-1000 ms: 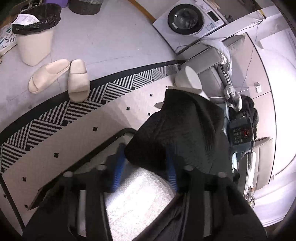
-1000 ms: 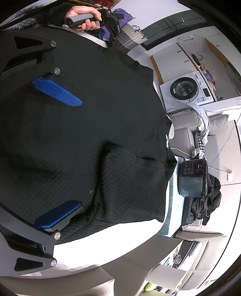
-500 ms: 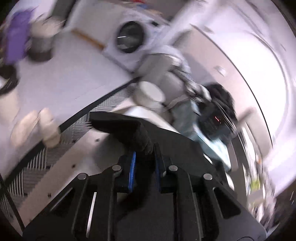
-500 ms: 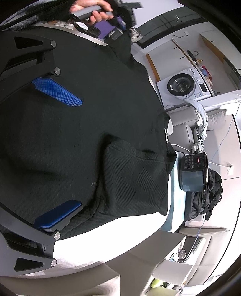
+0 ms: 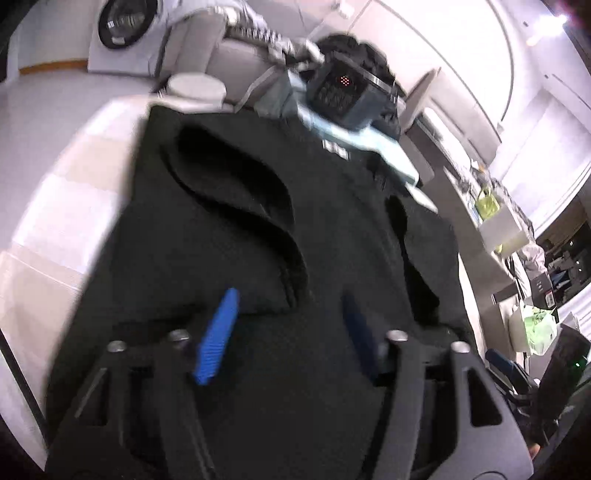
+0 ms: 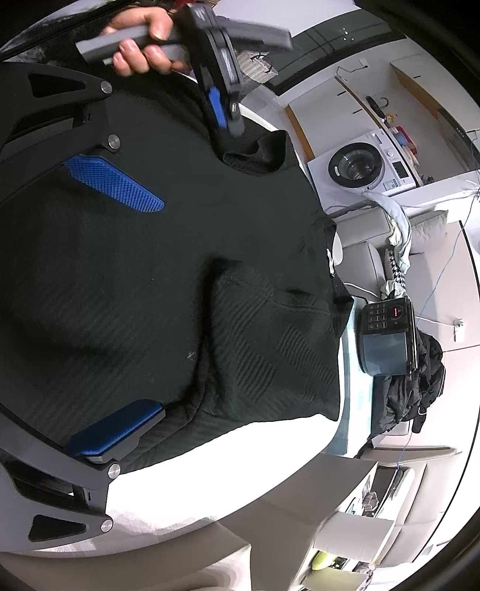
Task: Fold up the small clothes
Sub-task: 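Lift the sleeve with the left gripper and fold it across the body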
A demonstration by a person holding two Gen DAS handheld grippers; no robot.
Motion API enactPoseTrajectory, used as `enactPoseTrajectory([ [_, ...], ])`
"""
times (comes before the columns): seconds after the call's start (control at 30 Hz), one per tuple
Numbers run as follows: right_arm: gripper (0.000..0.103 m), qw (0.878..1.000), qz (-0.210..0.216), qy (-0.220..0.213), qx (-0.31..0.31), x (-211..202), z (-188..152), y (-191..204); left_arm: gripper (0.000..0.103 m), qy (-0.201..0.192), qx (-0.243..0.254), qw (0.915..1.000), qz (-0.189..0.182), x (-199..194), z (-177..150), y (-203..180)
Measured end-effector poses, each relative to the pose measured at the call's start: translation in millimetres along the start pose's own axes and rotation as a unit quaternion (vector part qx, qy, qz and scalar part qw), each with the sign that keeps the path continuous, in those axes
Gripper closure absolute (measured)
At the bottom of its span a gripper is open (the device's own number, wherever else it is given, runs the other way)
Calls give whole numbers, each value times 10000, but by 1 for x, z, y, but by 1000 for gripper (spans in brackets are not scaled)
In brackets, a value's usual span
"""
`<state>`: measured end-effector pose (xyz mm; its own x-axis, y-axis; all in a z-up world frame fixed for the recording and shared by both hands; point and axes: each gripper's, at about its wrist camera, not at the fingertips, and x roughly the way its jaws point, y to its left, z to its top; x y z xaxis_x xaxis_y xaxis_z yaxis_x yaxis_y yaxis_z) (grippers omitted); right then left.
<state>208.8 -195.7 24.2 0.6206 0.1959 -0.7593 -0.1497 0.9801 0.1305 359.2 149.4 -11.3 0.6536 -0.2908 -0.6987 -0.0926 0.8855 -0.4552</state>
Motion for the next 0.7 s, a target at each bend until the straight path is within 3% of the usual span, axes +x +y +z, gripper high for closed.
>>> enactPoseTrajectory([
  [0.13, 0, 9999, 60, 0, 94, 4, 0, -2, 43, -274, -305, 9989, 213, -11, 15, 23],
  [0.33, 0, 10000, -5, 12, 66, 3, -1, -4, 45, -324, -838, 9944, 553, 23, 53, 57],
  [0.37, 0, 10000, -32, 11, 75, 2, 0, -5, 48, -310, -887, 9935, 636, 31, 59, 61],
  [0.43, 0, 9999, -56, 15, 111, 1, 0, -8, 67, -294, -914, 9922, 798, 46, 66, 70],
  [0.53, 0, 9999, -38, 7, 165, -1, 1, -12, 89, -289, -929, 9918, 830, 67, 76, 70],
  [0.63, 0, 9999, -102, 5, 128, -2, 4, -15, 89, -369, -800, 9941, 631, 84, 94, 53],
  [0.7, 0, 9998, -147, 21, 99, -2, 6, -17, 89, -396, -626, 9969, 264, 95, 105, 33],
])
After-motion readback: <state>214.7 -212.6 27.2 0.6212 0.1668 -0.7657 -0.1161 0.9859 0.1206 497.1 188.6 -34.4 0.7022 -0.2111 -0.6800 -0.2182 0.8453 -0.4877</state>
